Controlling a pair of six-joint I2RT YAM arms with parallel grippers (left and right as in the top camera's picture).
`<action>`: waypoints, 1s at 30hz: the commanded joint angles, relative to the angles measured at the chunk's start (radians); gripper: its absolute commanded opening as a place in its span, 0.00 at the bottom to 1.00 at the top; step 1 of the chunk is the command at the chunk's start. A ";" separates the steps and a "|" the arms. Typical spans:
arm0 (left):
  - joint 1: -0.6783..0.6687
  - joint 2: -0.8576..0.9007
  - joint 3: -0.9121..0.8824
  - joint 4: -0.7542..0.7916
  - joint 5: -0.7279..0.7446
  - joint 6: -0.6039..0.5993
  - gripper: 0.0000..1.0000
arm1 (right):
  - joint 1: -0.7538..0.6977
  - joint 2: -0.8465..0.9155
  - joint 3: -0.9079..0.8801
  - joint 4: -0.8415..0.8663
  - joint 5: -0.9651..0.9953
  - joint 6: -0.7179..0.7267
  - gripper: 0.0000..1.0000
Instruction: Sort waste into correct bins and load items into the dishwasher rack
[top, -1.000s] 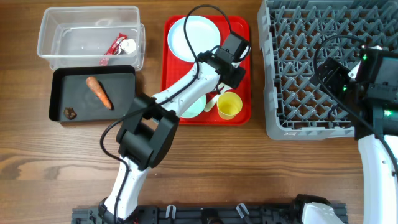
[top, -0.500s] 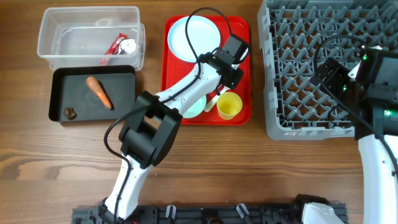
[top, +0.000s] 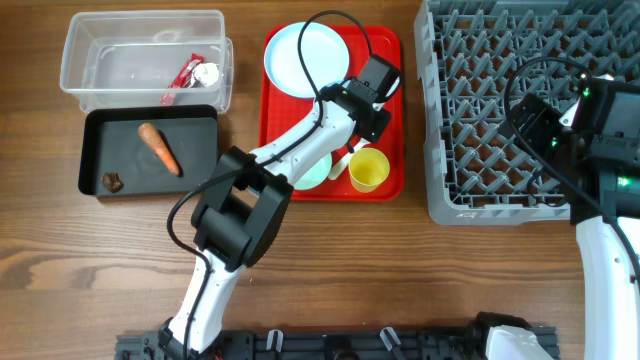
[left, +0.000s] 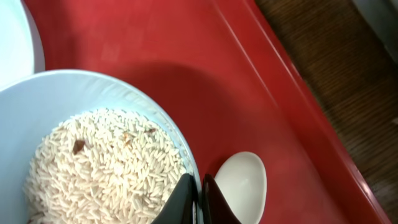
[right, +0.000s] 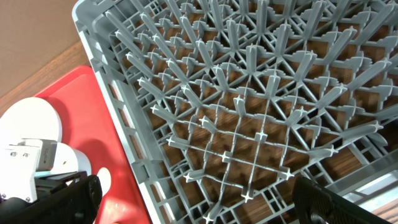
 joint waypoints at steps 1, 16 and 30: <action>0.003 -0.047 0.029 -0.033 0.001 -0.065 0.04 | -0.003 0.005 0.009 0.000 -0.011 0.002 1.00; 0.080 -0.285 0.058 -0.240 0.002 -0.224 0.04 | -0.003 0.005 0.009 -0.001 -0.013 0.003 1.00; 0.488 -0.372 0.058 -0.589 0.207 -0.247 0.04 | -0.003 0.005 0.009 -0.001 -0.016 0.003 1.00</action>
